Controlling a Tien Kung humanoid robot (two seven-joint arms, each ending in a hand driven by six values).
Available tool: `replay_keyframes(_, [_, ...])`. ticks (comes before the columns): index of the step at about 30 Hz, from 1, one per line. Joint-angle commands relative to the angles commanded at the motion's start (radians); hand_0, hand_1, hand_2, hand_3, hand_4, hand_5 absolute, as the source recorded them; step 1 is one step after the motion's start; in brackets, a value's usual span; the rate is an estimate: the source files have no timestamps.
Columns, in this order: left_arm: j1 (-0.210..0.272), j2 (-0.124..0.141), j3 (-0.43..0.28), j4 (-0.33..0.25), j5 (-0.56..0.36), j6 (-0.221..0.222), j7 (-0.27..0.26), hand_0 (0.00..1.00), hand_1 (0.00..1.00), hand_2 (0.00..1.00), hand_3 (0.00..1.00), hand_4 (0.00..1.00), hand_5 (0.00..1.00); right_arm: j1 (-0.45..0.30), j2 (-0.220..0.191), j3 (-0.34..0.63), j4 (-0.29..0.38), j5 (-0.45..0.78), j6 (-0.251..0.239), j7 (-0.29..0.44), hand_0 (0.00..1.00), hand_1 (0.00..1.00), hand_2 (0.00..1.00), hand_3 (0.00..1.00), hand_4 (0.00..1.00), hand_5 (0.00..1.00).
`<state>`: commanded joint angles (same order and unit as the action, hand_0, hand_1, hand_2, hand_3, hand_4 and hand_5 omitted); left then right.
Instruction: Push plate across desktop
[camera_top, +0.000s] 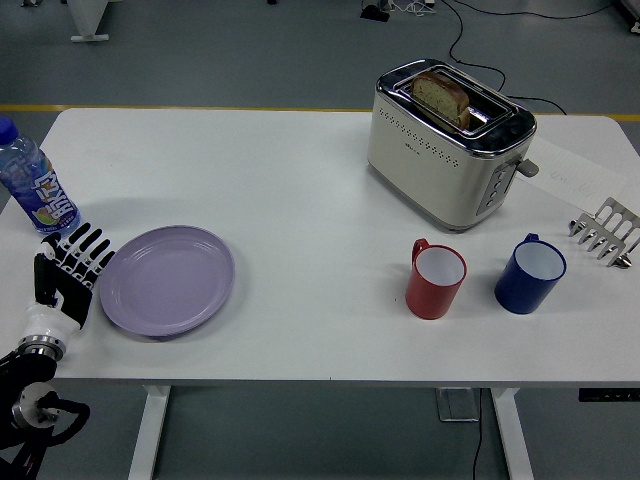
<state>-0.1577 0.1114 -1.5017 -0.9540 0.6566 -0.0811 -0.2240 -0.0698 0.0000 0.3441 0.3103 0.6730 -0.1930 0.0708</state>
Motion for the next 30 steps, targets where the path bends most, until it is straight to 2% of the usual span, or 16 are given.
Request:
replay_keyframes(12, [0.001, -0.047, 0.018, -0.001, 0.002, 0.000, -0.002, 0.751, 0.766, 0.766, 0.706, 0.505, 0.998, 0.004, 0.000, 0.005, 0.001, -0.007, -0.001, -0.001, 0.608, 0.570, 0.700, 0.678, 0.380, 0.639])
replay_keyframes(30, [0.000, -0.092, 0.044, -0.024, -0.004, 0.001, -0.001, 0.743, 0.758, 0.759, 0.700, 0.510, 0.998, 0.006, 0.000, 0.008, 0.001, -0.014, -0.002, -0.001, 0.608, 0.570, 0.700, 0.679, 0.379, 0.638])
